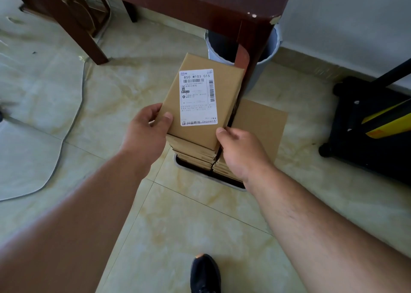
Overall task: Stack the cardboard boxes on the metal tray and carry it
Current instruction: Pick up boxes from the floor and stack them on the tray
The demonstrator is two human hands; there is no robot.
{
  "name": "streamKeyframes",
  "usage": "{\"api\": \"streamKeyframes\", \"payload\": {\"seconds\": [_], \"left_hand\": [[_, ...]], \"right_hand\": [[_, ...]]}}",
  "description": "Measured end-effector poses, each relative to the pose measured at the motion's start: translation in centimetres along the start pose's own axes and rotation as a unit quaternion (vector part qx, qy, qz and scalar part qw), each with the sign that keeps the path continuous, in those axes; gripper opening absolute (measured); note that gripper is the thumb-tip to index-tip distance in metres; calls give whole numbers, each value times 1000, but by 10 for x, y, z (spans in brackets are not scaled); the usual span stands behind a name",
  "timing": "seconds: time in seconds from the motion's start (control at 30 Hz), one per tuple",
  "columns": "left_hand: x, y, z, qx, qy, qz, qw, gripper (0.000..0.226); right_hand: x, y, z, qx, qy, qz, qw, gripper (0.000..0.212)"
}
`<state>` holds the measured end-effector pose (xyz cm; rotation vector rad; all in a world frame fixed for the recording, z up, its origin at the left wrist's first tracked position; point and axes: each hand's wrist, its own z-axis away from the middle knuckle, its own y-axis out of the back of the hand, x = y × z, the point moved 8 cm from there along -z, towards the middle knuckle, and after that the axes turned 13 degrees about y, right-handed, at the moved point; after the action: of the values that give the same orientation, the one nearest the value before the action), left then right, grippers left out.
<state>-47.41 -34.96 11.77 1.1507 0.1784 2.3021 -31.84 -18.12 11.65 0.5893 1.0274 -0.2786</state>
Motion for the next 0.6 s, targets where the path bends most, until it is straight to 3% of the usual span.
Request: {"api": "streamKeyframes", "payload": {"seconds": [0.6], "left_hand": [[5,5,20,40,8,8,999,59]], "right_hand": [[2,12,4,3,-1,-17,1000,41]]}}
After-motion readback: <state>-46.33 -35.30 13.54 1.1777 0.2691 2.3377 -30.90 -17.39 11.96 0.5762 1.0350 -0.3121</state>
